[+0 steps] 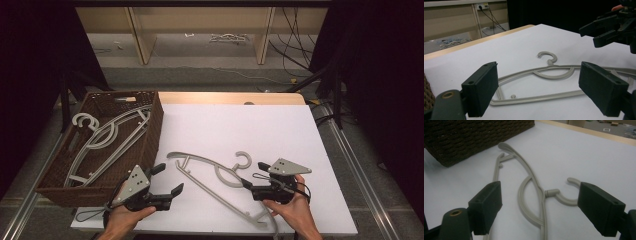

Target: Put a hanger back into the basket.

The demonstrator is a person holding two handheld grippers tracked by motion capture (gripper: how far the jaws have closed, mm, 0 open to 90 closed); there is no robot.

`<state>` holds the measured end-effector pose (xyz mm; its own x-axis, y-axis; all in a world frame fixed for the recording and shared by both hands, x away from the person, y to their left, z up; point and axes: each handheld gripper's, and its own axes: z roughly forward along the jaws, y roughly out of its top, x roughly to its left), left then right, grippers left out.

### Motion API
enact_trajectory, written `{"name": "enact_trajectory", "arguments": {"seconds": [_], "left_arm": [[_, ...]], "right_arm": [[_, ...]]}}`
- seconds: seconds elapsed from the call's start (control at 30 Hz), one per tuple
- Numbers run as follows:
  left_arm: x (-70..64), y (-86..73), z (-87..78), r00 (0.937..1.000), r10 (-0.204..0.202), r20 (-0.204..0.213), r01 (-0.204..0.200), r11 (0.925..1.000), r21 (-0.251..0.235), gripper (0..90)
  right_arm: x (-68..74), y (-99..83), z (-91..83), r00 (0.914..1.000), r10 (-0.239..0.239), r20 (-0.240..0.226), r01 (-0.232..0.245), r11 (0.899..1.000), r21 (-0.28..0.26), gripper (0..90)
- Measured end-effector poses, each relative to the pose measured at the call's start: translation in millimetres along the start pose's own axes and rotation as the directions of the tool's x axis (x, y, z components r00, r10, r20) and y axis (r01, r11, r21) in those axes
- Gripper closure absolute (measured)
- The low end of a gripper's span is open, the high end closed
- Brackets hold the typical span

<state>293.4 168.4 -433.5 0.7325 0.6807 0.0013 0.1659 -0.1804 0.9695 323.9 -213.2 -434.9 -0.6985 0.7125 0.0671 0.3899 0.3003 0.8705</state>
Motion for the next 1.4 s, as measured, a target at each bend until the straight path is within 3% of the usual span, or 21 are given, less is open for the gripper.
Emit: {"name": "enact_trajectory", "arguments": {"seconds": [0.23, 0.33, 0.37, 0.43, 0.5, 0.6, 0.73, 0.77, 0.8, 0.93, 1.07, 1.1, 1.23, 1.3, 1.4], "left_arm": [[-1.4, -1.5, -0.6, 1.0000, 0.003, 0.006, -0.004, 0.9999, 0.011, 16.0], [-0.9, -2.7, 0.7, 0.9998, 0.011, 0.014, -0.011, 0.9999, 0.010, 16.0], [-1.1, -2.7, 0.7, 0.9999, 0.010, 0.011, -0.011, 0.9998, 0.019, 16.0], [-0.5, -2.4, 1.5, 0.9997, 0.018, 0.014, -0.019, 0.9995, 0.025, 16.0], [-1.5, -3.3, 2.1, 0.9999, -0.002, 0.011, 0.002, 0.9998, 0.020, 15.9], [-0.8, -3.2, 2.7, 0.9998, 0.008, 0.019, -0.008, 0.9997, 0.021, 15.9], [-0.9, -4.1, 4.6, 0.9997, 0.008, 0.021, -0.009, 0.9994, 0.034, 15.9], [-1.1, -4.2, 4.6, 0.9997, 0.008, 0.023, -0.009, 0.9994, 0.035, 15.9], [-1.2, -4.1, 4.5, 0.9997, 0.006, 0.024, -0.007, 0.9994, 0.035, 15.9], [-0.9, -4.3, 4.3, 0.9997, 0.004, 0.023, -0.005, 0.9994, 0.035, 16.0], [0.6, -4.1, 4.5, 0.9996, 0.022, 0.017, -0.023, 0.9988, 0.042, 16.1], [-0.7, -4.7, 4.7, 0.9999, 0.005, 0.016, -0.005, 0.9990, 0.044, 16.1], [-1.5, -4.6, 4.4, 0.9998, -0.004, 0.018, 0.003, 0.9991, 0.043, 16.1], [-0.8, -4.6, 4.5, 0.9998, 0.007, 0.020, -0.008, 0.9989, 0.046, 16.1], [-1.0, -4.4, 4.7, 0.9998, 0.007, 0.021, -0.008, 0.9990, 0.045, 16.2]], "right_arm": [[0.0, -3.2, 6.7, 0.9989, -0.046, -0.009, 0.047, 0.994, 0.097, 25.1], [-0.4, -4.4, 13.3, 0.9987, -0.051, -0.008, 0.052, 0.983, 0.174, 25.9], [-2.9, -4.6, 16.9, 0.9964, -0.082, -0.020, 0.084, 0.979, 0.183, 26.4], [-4.3, -3.2, 22.6, 0.9963, -0.082, -0.027, 0.086, 0.974, 0.210, 28.7], [-5.5, -0.9, 27.9, 0.9968, -0.075, -0.030, 0.080, 0.964, 0.254, 29.3], [-8.0, -0.8, 38.2, 0.9939, -0.098, -0.051, 0.109, 0.953, 0.283, 34.3], [-10.3, -0.5, 47.1, 0.9881, -0.121, -0.094, 0.148, 0.914, 0.379, 41.4], [-9.8, -1.1, 50.0, 0.9899, -0.113, -0.086, 0.137, 0.913, 0.385, 43.0], [-9.8, -0.4, 51.7, 0.9917, -0.096, -0.085, 0.123, 0.904, 0.410, 44.1], [-12.0, 0.7, 56.0, 0.9910, -0.091, -0.098, 0.128, 0.856, 0.501, 48.9], [-14.6, -0.6, 58.5, 0.9903, -0.084, -0.111, 0.131, 0.827, 0.547, 54.1], [-14.8, -0.8, 59.7, 0.9896, -0.085, -0.116, 0.136, 0.820, 0.556, 54.5], [-14.4, 2.5, 62.4, 0.9894, -0.094, -0.111, 0.141, 0.799, 0.585, 58.7], [-15.7, 3.7, 63.5, 0.9869, -0.115, -0.113, 0.160, 0.791, 0.590, 63.7], [-19.8, 5.1, 65.2, 0.9885, -0.100, -0.113, 0.148, 0.784, 0.603, 69.6]]}}
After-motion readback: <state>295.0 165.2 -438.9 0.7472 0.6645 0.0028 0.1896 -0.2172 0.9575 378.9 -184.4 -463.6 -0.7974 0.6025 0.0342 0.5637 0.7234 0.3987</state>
